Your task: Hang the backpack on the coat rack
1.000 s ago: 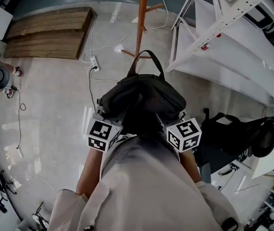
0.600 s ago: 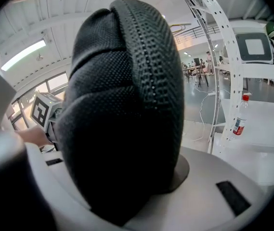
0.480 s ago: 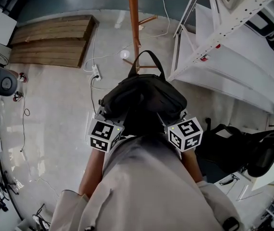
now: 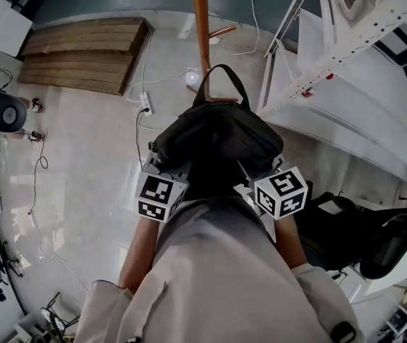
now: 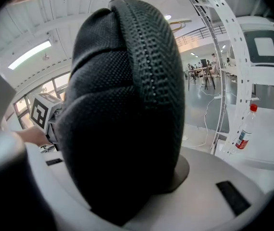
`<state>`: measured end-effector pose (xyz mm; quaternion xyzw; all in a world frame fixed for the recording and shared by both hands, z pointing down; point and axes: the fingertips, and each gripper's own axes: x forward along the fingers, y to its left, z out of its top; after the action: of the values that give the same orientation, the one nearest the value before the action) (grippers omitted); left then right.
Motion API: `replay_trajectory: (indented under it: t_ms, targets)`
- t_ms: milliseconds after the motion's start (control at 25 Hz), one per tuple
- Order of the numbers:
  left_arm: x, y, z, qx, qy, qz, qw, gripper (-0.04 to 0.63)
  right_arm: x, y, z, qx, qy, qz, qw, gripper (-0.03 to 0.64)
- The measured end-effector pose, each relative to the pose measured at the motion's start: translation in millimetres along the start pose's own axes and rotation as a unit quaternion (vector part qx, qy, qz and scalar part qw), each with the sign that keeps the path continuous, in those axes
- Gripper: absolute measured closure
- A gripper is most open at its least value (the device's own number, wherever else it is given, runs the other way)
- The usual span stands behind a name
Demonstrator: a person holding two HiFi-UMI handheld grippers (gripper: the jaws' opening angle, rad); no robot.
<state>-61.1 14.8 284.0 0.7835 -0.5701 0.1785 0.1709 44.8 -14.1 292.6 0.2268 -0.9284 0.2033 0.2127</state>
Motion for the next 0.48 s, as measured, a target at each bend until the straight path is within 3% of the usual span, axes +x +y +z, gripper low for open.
replay_trajectory:
  t_ms: [480]
  targets:
    - [16, 18, -3, -0.014, 0.004, 0.000, 0.9999, 0.495, 22, -14, 8, -0.023, 0.017, 0.001, 1.000, 0.471]
